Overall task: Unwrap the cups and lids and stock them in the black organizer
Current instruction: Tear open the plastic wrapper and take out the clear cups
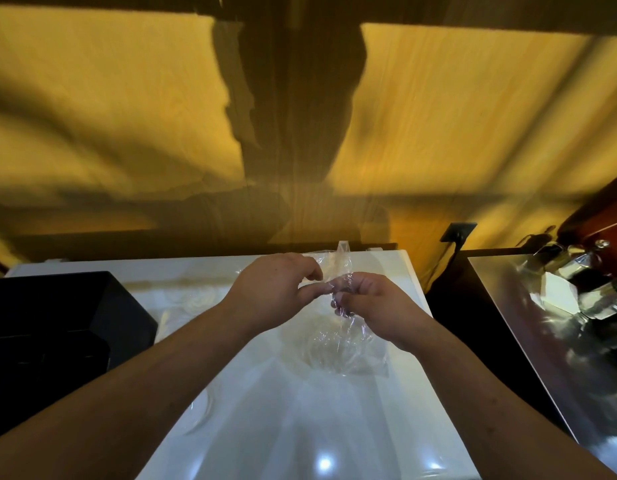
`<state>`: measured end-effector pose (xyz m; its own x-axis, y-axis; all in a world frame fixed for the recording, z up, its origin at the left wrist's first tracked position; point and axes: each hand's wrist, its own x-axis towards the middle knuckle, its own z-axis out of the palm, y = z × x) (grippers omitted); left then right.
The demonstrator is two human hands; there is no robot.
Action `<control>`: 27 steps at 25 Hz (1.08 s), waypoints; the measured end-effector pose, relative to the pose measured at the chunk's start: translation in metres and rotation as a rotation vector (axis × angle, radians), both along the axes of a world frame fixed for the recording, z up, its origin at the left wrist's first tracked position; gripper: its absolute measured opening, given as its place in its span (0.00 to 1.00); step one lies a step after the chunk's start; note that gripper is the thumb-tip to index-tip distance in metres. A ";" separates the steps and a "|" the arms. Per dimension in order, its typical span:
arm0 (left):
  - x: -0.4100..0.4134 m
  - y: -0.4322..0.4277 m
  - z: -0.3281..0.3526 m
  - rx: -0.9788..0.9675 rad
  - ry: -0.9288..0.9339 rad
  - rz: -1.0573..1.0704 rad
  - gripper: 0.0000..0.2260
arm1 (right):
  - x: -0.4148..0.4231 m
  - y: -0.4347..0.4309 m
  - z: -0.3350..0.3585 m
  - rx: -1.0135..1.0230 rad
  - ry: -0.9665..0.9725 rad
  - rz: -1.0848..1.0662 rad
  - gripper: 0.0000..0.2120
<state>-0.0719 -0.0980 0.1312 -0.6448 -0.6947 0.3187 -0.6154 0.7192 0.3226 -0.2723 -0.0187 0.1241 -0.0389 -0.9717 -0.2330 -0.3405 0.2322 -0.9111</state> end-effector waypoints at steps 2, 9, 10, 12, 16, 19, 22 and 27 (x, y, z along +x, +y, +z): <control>-0.003 0.001 -0.002 0.051 0.004 0.004 0.18 | 0.000 0.001 0.000 0.006 -0.010 0.031 0.15; -0.010 0.002 0.008 0.219 0.067 -0.009 0.18 | -0.001 0.001 -0.003 -0.087 0.041 -0.004 0.15; -0.011 0.002 0.009 0.240 0.060 -0.023 0.18 | 0.000 0.000 -0.004 -0.105 0.062 -0.017 0.16; -0.013 0.003 0.009 0.231 0.021 -0.015 0.17 | 0.001 -0.003 -0.005 -0.133 0.116 -0.048 0.17; -0.014 0.002 0.007 0.241 0.041 -0.008 0.12 | 0.000 -0.005 -0.004 -0.133 0.132 -0.071 0.19; -0.013 0.002 0.008 0.239 0.027 -0.008 0.10 | -0.004 -0.003 -0.003 -0.143 0.146 -0.052 0.15; -0.009 0.000 0.013 0.174 -0.004 0.018 0.10 | -0.009 0.000 -0.007 -0.128 0.222 -0.029 0.13; 0.001 -0.010 0.026 0.110 0.038 0.204 0.10 | -0.018 0.011 -0.023 -0.100 0.205 -0.079 0.11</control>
